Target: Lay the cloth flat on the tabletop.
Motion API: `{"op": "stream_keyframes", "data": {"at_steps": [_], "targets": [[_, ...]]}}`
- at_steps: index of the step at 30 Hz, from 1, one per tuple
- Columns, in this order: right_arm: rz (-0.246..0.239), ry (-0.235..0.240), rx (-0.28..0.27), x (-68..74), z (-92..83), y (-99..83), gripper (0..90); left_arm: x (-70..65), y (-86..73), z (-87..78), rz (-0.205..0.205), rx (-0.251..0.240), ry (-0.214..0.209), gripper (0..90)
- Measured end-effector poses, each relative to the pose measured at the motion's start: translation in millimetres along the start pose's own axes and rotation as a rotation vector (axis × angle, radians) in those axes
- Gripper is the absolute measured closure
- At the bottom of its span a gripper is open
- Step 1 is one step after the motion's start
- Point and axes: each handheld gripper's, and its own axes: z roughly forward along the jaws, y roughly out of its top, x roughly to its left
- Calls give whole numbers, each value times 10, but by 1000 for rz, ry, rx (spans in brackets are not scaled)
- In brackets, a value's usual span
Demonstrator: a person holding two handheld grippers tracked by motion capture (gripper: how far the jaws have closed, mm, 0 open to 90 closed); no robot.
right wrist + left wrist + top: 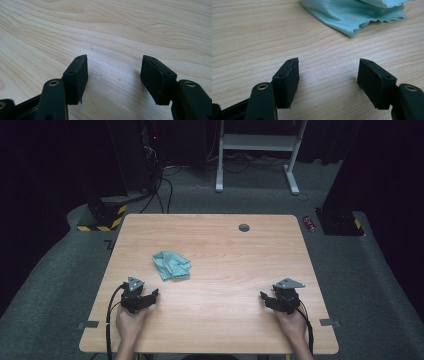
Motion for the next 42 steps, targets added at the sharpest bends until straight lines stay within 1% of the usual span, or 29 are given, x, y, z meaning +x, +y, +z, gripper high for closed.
{"op": "stream_keyframes", "data": {"at_steps": [5,8,10,14,15,19,21,22,24,25,27,28,31,34,35,36,37,38,40,41,42], "targets": [[3,1,1,1,-1,1,390,-11,4,7,0,1,-2,329],[3,0,0,2,0,1,389,-15,5,10,2,2,-6,302],[3,-1,1,2,0,1,389,-13,6,8,6,4,-5,303],[3,-1,1,2,0,1,388,-13,5,10,0,1,-9,304],[3,0,1,2,-1,1,388,-6,4,5,-1,0,-16,307],[3,-1,0,2,0,1,388,-9,18,-2,11,11,-17,337],[3,-1,1,2,0,1,387,-27,31,2,10,10,-33,349],[3,1,1,3,-1,1,384,-43,52,8,16,8,-38,351],[3,1,1,3,0,1,384,-45,67,12,16,10,-42,351],[2,1,1,3,0,1,382,-55,103,26,10,3,-49,350],[2,1,1,3,0,1,382,-57,115,28,10,-4,-50,350],[2,2,1,3,-1,1,381,-69,161,39,13,-6,-65,348],[1,2,1,3,0,1,379,-106,230,55,41,-4,-52,350],[1,1,1,3,0,0,379,-120,269,67,46,-1,-57,350],[1,2,2,3,0,0,378,-124,308,78,41,-8,-63,354],[1,2,1,4,0,1,379,-124,308,78,41,-8,-63,354],[1,2,1,4,0,1,378,-123,352,93,28,-18,-61,354],[1,2,2,4,-1,1,378,-123,352,93,28,-18,-61,349],[1,2,2,3,0,1,378,-131,389,100,34,-35,-26,348],[3,2,2,6,-1,0,376,-131,409,108,37,-40,-21,340],[3,2,2,7,-1,0,375,-126,429,117,31,-45,-26,338]]}}
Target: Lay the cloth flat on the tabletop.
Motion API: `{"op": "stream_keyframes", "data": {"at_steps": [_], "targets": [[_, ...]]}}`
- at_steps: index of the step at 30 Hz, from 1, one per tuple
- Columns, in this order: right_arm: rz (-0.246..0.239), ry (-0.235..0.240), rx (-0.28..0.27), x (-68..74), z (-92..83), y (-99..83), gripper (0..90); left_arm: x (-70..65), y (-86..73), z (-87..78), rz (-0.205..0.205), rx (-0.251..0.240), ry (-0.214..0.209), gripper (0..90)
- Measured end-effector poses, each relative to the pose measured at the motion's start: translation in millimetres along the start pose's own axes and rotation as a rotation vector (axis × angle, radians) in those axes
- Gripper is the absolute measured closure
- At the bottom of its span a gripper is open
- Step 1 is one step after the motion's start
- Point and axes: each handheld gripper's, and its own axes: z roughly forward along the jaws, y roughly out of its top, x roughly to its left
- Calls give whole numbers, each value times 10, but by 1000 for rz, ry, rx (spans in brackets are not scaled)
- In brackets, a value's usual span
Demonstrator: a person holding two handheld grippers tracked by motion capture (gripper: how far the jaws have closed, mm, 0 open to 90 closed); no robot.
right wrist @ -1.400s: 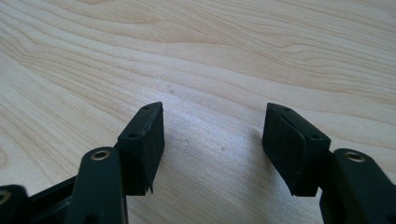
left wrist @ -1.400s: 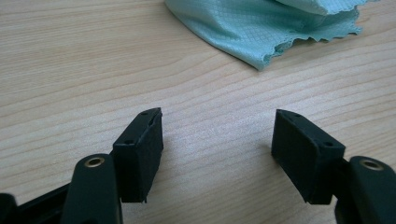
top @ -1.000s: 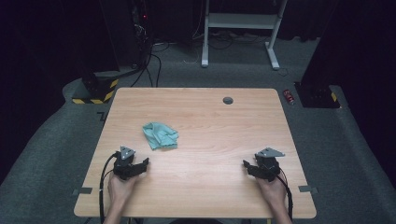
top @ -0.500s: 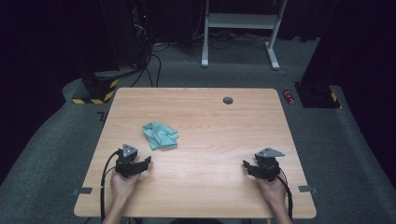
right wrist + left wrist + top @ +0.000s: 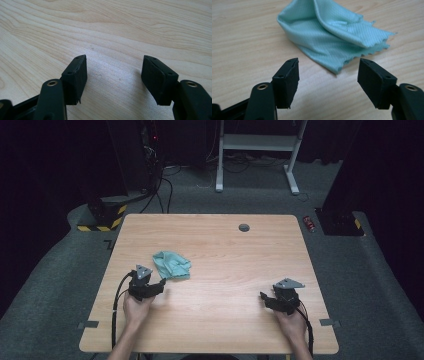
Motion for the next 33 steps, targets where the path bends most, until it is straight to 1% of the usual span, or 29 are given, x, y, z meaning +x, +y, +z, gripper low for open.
{"op": "stream_keyframes", "data": {"at_steps": [1,2,3,4,6,7,8,10,11,12,13,14,15,16,17,18,19,20,21,26,27,30,32,33], "targets": [[-1,0,0,0,0,0,374,17,48,21,-21,-5,-11,335],[-1,0,0,0,0,0,374,17,48,21,-21,-5,-11,335],[-1,0,0,0,0,-1,373,30,66,27,-30,-18,-14,335],[-1,0,0,1,0,-1,374,44,90,36,-39,-19,-18,335],[-1,0,0,1,0,-1,374,60,140,66,-41,-16,-18,335],[-1,0,0,1,0,-1,374,69,182,95,-45,-27,-18,334],[-1,0,0,1,0,-1,374,69,182,95,-45,-27,-18,339],[-1,0,0,1,0,-1,373,82,236,141,-46,-5,-16,328],[-1,0,0,1,0,-1,373,78,272,186,-34,-3,-5,327],[-1,0,0,1,0,-1,373,78,272,186,-34,-3,-5,332],[-2,1,0,2,0,-2,371,81,307,254,-33,15,-4,325],[-2,2,1,4,-2,-2,370,81,307,254,-33,15,-4,321],[-3,3,1,6,-2,-2,370,75,334,312,-33,22,-3,321],[-3,3,1,6,-2,-2,370,74,349,335,-32,23,-4,321],[-3,3,1,6,-2,-2,370,74,349,335,-32,23,-4,322],[-3,3,1,6,-2,-2,370,73,355,354,-40,12,-5,322],[-3,4,1,5,-2,-2,370,84,357,381,-59,5,-10,332],[-3,3,1,6,-2,-2,370,105,362,426,-69,25,-13,330],[-3,3,1,6,-2,-2,370,109,369,463,-63,44,-7,325],[-3,4,1,6,-2,-2,369,112,417,536,-63,50,4,325],[-3,4,1,6,-2,-2,370,129,414,570,-84,49,7,333],[-3,3,1,5,-2,-2,370,138,399,605,-96,61,8,341],[-3,4,1,5,-2,-2,369,131,392,623,-91,62,9,360],[-3,4,1,6,-2,-2,370,130,393,633,-105,58,-5,403]]}}
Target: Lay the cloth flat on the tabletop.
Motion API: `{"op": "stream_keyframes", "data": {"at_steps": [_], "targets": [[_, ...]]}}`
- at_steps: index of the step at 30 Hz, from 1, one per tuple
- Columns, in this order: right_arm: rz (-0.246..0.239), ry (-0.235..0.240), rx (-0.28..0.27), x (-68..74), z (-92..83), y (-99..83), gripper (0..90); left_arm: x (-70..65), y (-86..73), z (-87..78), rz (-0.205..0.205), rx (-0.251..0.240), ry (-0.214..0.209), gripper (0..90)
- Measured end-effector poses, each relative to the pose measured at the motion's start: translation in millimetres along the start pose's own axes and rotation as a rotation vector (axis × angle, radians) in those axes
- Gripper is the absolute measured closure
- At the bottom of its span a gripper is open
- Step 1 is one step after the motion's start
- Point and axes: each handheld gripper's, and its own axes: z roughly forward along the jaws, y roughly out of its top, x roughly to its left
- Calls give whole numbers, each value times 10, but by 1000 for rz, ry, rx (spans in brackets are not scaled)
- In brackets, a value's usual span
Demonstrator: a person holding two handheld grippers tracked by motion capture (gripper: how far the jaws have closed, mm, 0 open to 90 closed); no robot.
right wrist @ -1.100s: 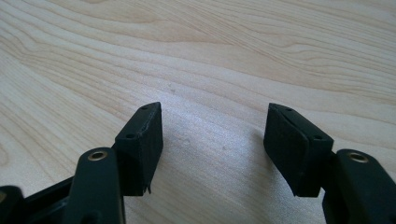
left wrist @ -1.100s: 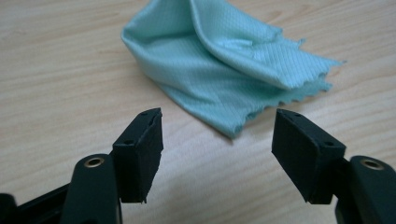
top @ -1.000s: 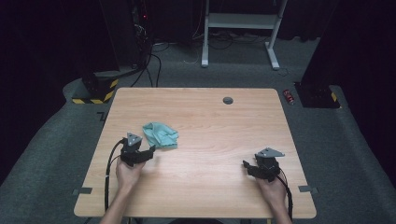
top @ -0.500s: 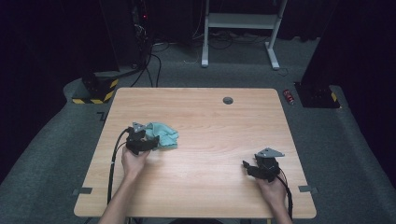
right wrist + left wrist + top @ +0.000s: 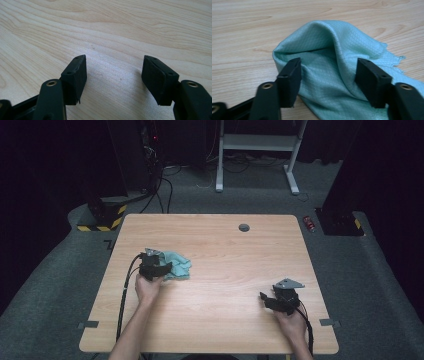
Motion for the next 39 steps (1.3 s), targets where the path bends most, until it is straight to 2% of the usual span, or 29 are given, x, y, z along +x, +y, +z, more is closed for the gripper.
{"op": "stream_keyframes", "data": {"at_steps": [3,5,6,7,10,12,14,20,24,35,38,39], "targets": [[0,0,0,0,0,0,370,14,-2,7,-4,2,-6,450],[0,0,0,0,0,0,370,14,-7,16,-3,7,-11,525],[0,-1,0,0,0,0,370,12,-10,22,5,8,-16,606],[0,-1,0,0,0,0,370,0,-13,27,8,10,-21,606],[0,0,0,0,0,0,369,-18,-20,32,25,14,-33,749],[0,0,0,0,0,0,369,-16,-22,33,23,11,-46,819],[0,0,0,0,0,0,370,-11,-24,29,25,9,-57,843],[0,0,0,0,0,0,369,-44,-23,-6,50,4,-80,857],[0,0,0,0,0,0,370,-142,-13,-42,72,-22,-122,861],[-1,0,0,0,0,0,370,-390,-13,-137,123,-54,-220,864],[-1,0,0,0,0,0,369,-514,-13,-166,148,-64,-254,864],[-1,0,0,0,0,0,369,-514,-13,-166,148,-64,-254,865]]}}
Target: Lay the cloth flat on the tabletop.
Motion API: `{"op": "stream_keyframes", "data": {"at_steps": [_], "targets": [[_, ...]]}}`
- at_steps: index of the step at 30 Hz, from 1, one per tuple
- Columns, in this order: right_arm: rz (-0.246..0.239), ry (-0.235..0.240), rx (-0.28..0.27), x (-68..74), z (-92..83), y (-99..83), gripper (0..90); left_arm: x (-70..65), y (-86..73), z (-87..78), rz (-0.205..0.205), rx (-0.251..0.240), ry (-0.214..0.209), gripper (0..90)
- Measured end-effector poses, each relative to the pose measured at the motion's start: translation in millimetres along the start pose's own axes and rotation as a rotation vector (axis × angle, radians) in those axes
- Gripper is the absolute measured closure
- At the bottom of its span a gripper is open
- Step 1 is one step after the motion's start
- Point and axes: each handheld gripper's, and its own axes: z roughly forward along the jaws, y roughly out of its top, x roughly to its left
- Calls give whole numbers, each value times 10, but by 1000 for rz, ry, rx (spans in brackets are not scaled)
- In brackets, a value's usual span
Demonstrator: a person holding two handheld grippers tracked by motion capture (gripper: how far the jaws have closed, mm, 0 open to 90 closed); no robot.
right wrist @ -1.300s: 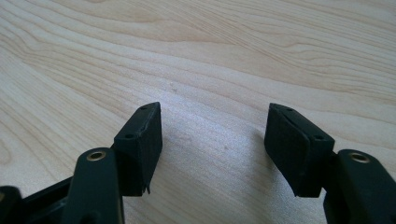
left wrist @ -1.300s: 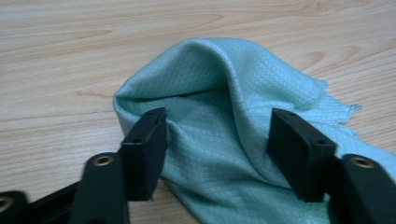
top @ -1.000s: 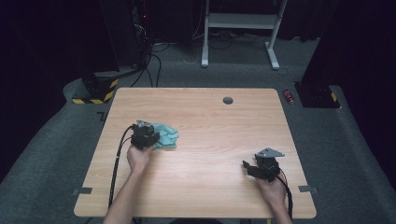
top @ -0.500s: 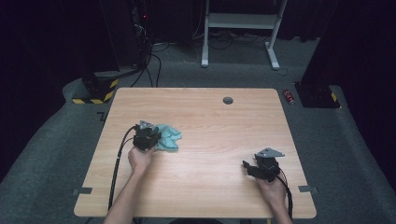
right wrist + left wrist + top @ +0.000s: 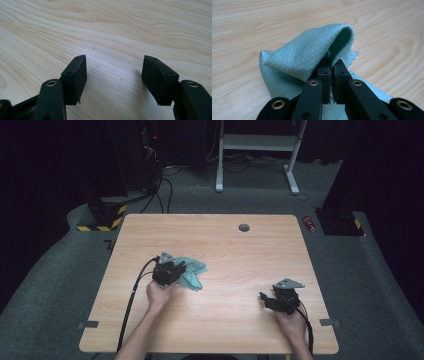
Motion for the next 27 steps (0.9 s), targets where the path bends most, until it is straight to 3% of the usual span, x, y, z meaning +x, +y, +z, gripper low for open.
{"op": "stream_keyframes", "data": {"at_steps": [5,11,27], "targets": [[0,0,0,0,0,0,370,-218,35,18,33,-19,-58,865],[0,0,0,0,0,0,370,-386,80,40,52,-29,-112,864],[0,0,0,0,0,0,369,-821,137,144,81,6,-249,862]]}}
